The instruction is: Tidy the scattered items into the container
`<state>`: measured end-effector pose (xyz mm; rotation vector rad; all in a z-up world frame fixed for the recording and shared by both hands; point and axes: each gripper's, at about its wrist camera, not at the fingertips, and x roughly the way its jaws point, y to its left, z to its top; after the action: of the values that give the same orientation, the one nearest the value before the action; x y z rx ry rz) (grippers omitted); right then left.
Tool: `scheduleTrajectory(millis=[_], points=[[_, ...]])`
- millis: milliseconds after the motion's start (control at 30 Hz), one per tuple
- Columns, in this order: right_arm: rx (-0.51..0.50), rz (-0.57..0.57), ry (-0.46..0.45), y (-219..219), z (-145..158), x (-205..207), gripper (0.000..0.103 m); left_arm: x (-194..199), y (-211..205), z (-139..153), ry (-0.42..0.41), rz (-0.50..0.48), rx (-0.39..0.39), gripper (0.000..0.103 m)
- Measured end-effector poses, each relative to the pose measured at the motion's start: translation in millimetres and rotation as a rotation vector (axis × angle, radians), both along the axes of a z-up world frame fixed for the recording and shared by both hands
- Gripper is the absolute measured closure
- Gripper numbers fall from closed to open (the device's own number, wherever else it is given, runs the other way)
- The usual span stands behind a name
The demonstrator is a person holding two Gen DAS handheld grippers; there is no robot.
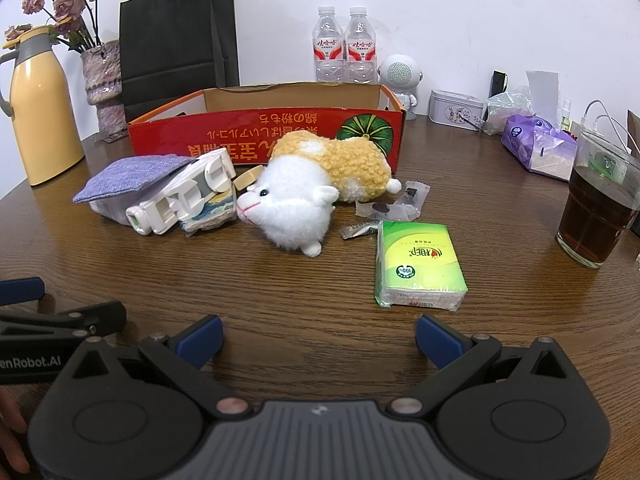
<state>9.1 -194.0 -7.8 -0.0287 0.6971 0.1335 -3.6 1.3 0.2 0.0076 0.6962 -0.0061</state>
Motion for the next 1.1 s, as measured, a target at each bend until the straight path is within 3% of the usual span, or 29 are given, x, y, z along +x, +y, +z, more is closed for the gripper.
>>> scheduleTrajectory(millis=[700, 767, 833, 933, 1033, 1100], points=[[-0.001, 0.008, -0.001, 0, 0, 0, 0.0, -3, 2, 1, -0.003, -0.022, 0.007, 0.0], [-0.004, 0.019, 0.012, -2, 1, 2, 0.0, -5, 8, 8, -0.035, -0.069, 0.008, 0.0], [-0.011, 0.005, 0.015, -4, 11, 5, 0.013, -6, 24, 29, -0.135, -0.067, -0.018, 0.0], [0.001, 0.006, -0.087, -13, 29, 7, 0.013, 19, 43, 54, -0.216, -0.037, -0.026, 0.0], [-0.026, -0.026, -0.114, -22, 34, 23, 0.014, 69, 51, 59, -0.149, 0.021, -0.002, 0.0], [-0.025, -0.055, -0.1, -29, 35, 34, 0.022, 94, 57, 56, -0.083, 0.044, -0.032, 0.002]])
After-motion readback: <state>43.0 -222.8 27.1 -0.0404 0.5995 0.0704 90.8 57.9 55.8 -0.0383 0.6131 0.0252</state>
